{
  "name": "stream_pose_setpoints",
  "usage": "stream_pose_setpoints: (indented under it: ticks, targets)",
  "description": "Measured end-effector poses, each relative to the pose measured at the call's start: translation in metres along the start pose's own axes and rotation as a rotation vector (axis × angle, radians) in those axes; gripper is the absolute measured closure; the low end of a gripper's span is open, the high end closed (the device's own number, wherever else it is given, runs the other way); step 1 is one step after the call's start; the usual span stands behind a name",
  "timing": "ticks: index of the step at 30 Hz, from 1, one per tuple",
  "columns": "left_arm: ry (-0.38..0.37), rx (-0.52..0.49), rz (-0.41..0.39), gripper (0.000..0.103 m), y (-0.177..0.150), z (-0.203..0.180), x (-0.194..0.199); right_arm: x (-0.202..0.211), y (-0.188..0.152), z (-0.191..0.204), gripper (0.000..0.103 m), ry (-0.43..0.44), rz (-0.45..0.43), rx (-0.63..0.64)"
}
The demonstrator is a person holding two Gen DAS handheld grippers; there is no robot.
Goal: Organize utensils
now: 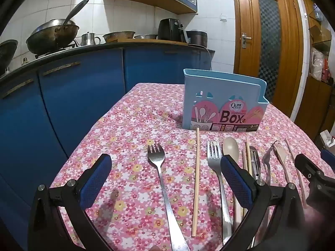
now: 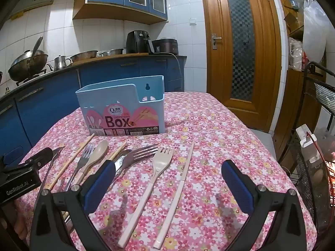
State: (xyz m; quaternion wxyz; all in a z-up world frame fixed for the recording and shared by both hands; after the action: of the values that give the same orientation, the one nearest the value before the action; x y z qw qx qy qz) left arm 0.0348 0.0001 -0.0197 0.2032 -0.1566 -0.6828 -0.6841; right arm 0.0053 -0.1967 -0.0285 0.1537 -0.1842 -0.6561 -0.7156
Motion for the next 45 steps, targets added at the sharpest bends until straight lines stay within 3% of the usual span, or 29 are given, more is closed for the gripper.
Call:
stream_pose_setpoints:
  ticks: [45]
  targets:
    - [0.011, -0.014, -0.021, 0.0, 0.0013, -0.0008, 0.0043, 0.0015, 0.0013, 0.001, 0.0, 0.005, -0.006, -0.004]
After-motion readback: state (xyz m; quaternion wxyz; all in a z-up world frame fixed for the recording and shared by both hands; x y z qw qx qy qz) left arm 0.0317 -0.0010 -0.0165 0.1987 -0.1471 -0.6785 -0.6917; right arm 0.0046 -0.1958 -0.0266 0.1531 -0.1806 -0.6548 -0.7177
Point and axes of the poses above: each gripper's, at about its wrist camera, not at the fingertips, and x roughly against the way its jaws point, z to its left, y to its top, the point moved 4 cm from there along -x, roughly the way its jaws point, and after that the axes turned 4 degrees about y, right-handed, at the moved point
